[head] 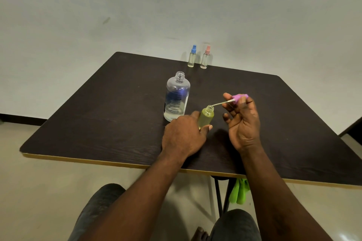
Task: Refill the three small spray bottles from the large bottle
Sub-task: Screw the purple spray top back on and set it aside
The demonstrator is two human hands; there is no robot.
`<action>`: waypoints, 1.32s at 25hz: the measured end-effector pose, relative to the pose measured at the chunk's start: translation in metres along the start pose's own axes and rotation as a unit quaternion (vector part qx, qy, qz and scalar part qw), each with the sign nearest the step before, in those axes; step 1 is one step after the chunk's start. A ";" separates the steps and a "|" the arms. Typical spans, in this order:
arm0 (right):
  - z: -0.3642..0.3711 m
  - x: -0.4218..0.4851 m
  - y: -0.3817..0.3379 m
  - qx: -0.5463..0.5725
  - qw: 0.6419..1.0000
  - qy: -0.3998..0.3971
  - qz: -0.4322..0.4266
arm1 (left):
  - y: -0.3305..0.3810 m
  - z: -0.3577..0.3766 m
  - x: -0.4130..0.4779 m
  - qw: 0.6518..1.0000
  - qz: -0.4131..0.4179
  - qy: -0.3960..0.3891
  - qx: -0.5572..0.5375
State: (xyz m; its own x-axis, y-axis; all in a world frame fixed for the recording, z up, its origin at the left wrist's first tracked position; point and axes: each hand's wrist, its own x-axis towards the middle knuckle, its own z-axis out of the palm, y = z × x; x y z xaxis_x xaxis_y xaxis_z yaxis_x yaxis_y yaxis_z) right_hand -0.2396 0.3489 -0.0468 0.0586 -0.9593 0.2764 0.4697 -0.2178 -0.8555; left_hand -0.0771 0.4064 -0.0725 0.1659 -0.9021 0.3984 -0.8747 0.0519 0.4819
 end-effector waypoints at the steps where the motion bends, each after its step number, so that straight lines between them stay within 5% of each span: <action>1: 0.000 0.000 0.000 0.006 1.000 0.001 0.001 | 0.000 0.000 0.000 1.000 0.001 0.003 0.000; 5: -0.002 0.003 -0.005 0.071 0.997 0.027 0.005 | -0.001 0.000 0.001 1.000 0.005 0.001 0.000; 11: 0.005 0.000 0.001 -0.018 0.999 -0.027 0.003 | -0.001 0.002 0.001 1.000 0.022 0.007 0.012; 17: -0.003 0.003 -0.004 0.096 0.995 0.012 0.013 | -0.001 0.002 0.001 1.000 0.019 -0.002 0.011; 33: 0.008 -0.004 0.013 -0.135 0.984 -0.116 -0.017 | 0.000 -0.001 0.000 0.999 0.034 -0.002 0.020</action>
State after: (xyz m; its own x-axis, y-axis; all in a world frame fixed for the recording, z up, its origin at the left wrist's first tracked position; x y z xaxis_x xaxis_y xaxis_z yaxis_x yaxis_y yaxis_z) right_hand -0.2269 0.3513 -0.0560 0.2602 -0.8907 0.3726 0.2255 -0.3192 -0.9205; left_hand -0.0763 0.4072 -0.0719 0.1040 -0.8990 0.4254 -0.9014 0.0956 0.4224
